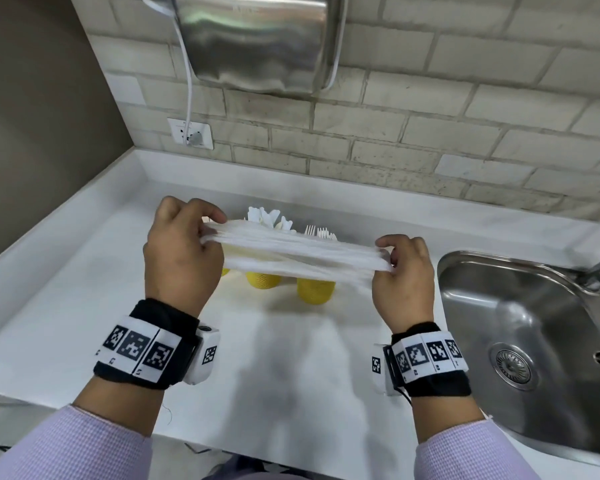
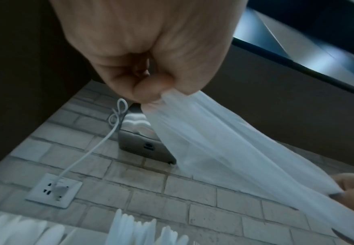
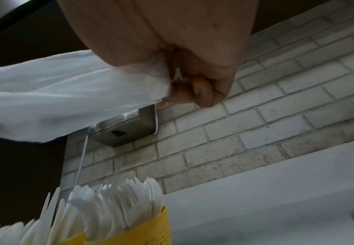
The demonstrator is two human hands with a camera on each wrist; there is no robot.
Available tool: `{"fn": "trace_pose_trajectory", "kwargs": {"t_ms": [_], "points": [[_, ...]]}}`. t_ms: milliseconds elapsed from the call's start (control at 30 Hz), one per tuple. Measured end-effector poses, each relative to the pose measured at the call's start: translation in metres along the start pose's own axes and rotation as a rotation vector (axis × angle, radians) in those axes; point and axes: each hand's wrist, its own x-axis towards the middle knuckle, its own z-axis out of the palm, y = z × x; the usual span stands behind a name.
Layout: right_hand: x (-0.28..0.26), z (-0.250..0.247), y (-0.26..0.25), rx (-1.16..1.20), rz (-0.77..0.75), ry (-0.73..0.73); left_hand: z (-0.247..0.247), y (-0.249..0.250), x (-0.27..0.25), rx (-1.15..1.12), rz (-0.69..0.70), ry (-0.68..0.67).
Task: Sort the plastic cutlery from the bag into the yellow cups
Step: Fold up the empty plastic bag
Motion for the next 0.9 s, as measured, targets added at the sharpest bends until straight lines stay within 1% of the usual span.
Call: {"fn": "trace_pose_trajectory", "kwargs": {"t_ms": [100, 167, 200, 267, 333, 367, 400, 467, 500, 533, 600, 633, 667, 733, 833, 900], "points": [[0.002, 0.002, -0.001, 0.044, 0.028, -0.004, 0.0, -0.003, 0.001, -0.004, -0.064, 0.023], [-0.002, 0.004, -0.005, 0.029, -0.007, -0.074, 0.001, -0.003, -0.001, -0.022, -0.056, 0.01], [-0.005, 0.004, -0.01, -0.022, -0.057, -0.115, 0.001, -0.003, -0.002, -0.027, -0.023, -0.009], [-0.014, 0.005, -0.028, -0.12, -0.207, -0.161, 0.003, 0.0, -0.005, -0.051, 0.075, -0.069], [-0.022, 0.009, -0.051, -0.137, -0.369, -0.172, 0.007, 0.006, -0.009, -0.089, 0.193, -0.156], [-0.025, 0.012, -0.061, -0.134, -0.423, -0.199, 0.008, 0.011, -0.011, -0.122, 0.251, -0.209], [-0.027, 0.016, -0.068, -0.125, -0.447, -0.256, 0.009, 0.017, -0.012, -0.169, 0.308, -0.27], [-0.029, 0.026, -0.078, -0.088, -0.423, -0.41, 0.009, 0.03, -0.016, -0.282, 0.403, -0.414], [-0.028, 0.03, -0.079, -0.062, -0.393, -0.471, 0.007, 0.036, -0.017, -0.335, 0.435, -0.483], [-0.027, 0.033, -0.079, -0.031, -0.366, -0.503, 0.005, 0.04, -0.018, -0.38, 0.458, -0.54], [-0.022, 0.035, -0.074, -0.01, -0.322, -0.491, -0.002, 0.043, -0.018, -0.435, 0.474, -0.601], [-0.02, 0.034, -0.072, -0.039, -0.328, -0.463, -0.006, 0.042, -0.016, -0.431, 0.463, -0.601], [-0.02, 0.033, -0.072, -0.077, -0.355, -0.433, -0.009, 0.041, -0.014, -0.39, 0.444, -0.582], [-0.023, 0.032, -0.077, -0.122, -0.411, -0.401, -0.01, 0.034, -0.01, -0.189, 0.404, -0.541], [-0.026, 0.038, -0.09, -0.179, -0.467, -0.328, -0.001, 0.034, -0.011, 0.154, 0.334, -0.6], [-0.026, 0.043, -0.095, -0.218, -0.447, -0.302, 0.005, 0.032, -0.014, 0.248, 0.335, -0.616]]}}
